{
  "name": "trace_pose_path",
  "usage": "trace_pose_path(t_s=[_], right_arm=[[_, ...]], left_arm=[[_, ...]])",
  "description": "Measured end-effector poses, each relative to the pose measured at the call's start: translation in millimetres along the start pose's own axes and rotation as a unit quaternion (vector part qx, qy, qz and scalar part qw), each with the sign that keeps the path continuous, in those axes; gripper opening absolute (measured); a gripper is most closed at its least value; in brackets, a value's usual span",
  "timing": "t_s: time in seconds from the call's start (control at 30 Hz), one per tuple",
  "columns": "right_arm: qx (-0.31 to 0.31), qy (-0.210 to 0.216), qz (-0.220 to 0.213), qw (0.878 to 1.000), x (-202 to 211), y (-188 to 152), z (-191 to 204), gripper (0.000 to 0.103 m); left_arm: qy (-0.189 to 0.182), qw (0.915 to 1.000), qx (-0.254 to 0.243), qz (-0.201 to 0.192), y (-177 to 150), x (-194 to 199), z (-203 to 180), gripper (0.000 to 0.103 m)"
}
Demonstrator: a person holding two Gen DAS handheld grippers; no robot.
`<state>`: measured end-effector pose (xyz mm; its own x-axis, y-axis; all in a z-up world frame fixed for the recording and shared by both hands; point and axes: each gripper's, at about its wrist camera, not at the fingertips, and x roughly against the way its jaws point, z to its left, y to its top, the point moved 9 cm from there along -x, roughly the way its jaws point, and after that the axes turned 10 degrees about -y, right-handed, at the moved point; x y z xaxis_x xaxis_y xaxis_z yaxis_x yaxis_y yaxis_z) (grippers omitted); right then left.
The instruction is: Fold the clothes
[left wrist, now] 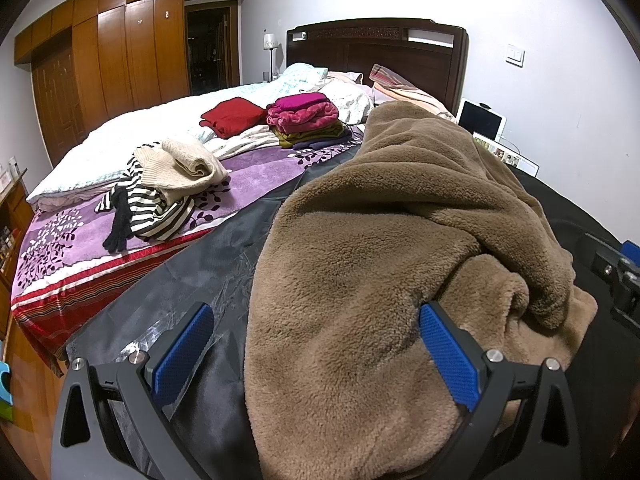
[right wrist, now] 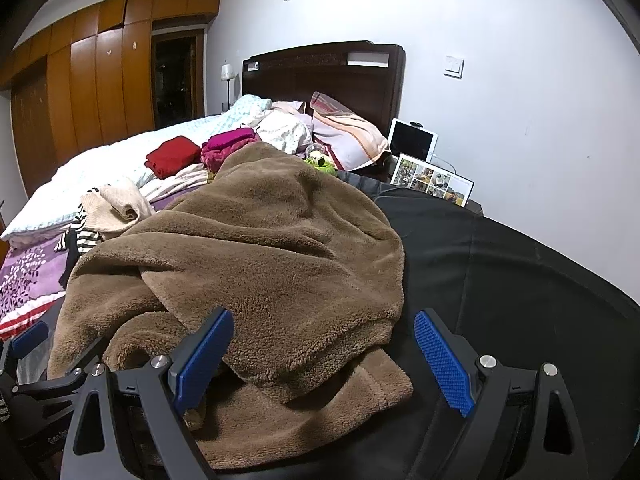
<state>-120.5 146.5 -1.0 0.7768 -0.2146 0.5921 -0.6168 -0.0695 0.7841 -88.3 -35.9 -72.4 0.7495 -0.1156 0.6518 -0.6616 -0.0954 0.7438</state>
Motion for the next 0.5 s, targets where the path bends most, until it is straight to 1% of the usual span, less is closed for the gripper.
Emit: trace_pose_path(t_s=[0.5], right_arm=[[-0.001, -0.002, 0.003, 1.0, -1.4, -1.3, -0.4, 0.094]], left_arm=[[-0.001, 1.0, 0.001, 0.0, -0.2, -0.6, 0.6, 0.102]])
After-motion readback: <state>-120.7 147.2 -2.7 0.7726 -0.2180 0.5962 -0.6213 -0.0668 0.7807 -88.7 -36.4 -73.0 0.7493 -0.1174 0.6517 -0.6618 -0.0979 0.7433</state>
